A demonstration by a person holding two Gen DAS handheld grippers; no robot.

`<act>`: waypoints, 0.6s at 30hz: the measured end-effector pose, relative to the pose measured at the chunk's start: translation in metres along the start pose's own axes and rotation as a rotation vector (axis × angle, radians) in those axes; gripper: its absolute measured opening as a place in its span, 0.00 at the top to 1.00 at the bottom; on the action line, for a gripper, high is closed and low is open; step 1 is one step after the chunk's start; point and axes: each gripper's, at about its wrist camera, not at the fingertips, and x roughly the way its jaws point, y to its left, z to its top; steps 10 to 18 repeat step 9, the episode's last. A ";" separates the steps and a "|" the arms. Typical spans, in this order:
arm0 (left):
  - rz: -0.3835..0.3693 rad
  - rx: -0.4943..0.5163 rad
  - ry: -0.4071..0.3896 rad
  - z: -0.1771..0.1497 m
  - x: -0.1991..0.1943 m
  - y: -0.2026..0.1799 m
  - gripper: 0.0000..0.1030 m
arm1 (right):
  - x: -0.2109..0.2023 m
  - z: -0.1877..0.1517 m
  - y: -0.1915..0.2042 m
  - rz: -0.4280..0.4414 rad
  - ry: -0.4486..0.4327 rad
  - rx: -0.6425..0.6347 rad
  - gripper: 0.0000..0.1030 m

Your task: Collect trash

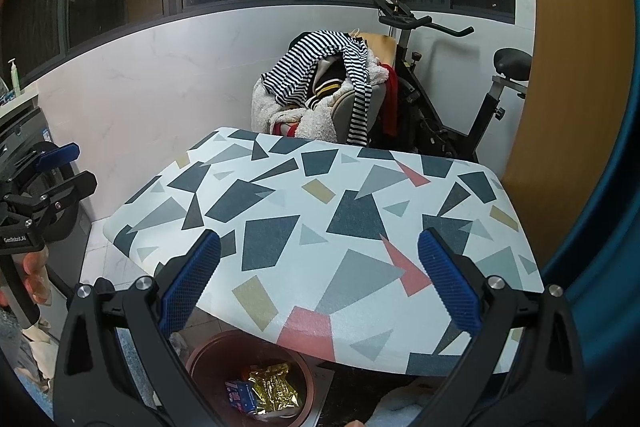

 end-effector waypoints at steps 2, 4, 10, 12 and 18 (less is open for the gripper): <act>-0.003 0.001 0.006 -0.001 0.001 -0.002 0.06 | -0.002 -0.001 -0.001 0.001 0.000 0.000 0.06; 0.005 0.003 0.009 -0.001 0.002 -0.004 0.06 | 0.000 -0.001 0.000 0.000 0.000 -0.001 0.06; 0.011 0.003 0.013 -0.002 0.004 -0.004 0.06 | -0.001 -0.001 -0.001 -0.001 0.004 0.000 0.06; 0.011 0.003 0.013 -0.002 0.004 -0.004 0.06 | -0.001 -0.001 -0.001 -0.001 0.004 0.000 0.06; 0.011 0.003 0.013 -0.002 0.004 -0.004 0.06 | -0.001 -0.001 -0.001 -0.001 0.004 0.000 0.06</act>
